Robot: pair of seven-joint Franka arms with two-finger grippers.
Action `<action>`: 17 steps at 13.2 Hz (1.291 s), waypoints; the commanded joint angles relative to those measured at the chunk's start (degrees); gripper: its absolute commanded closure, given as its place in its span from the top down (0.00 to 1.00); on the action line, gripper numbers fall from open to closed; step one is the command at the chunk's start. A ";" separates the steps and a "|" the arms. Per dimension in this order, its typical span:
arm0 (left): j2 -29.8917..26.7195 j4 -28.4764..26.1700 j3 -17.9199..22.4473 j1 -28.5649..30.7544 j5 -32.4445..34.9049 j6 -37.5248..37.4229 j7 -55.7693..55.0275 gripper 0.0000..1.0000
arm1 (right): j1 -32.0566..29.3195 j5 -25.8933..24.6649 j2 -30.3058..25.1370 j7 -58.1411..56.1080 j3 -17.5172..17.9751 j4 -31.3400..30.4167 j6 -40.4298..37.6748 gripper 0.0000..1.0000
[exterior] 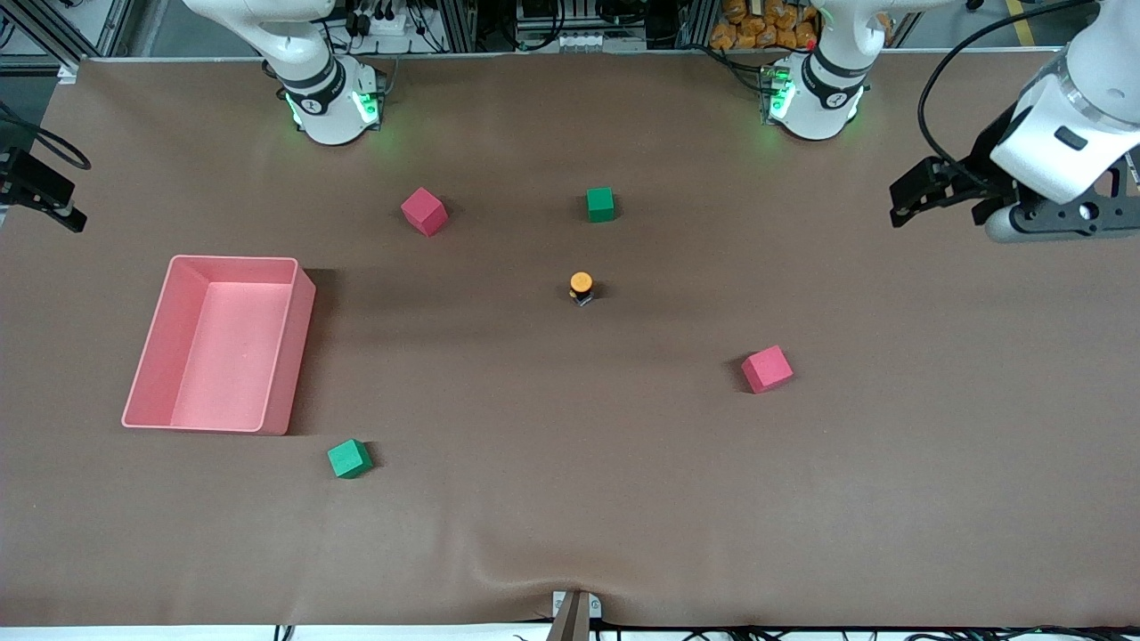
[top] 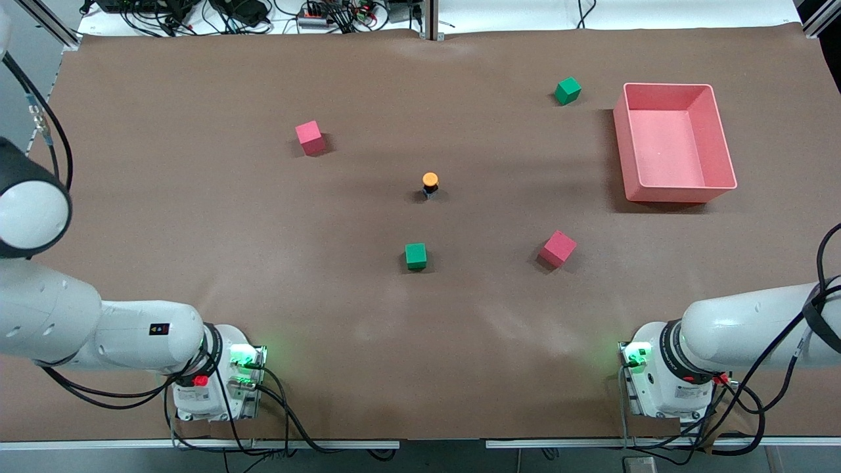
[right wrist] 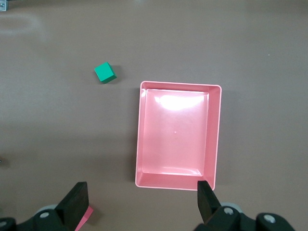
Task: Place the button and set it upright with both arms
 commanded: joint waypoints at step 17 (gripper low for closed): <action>-3.12 -5.64 9.91 -0.01 -0.25 4.02 16.32 1.00 | -2.99 0.78 0.04 -1.83 -0.38 1.32 -7.31 1.00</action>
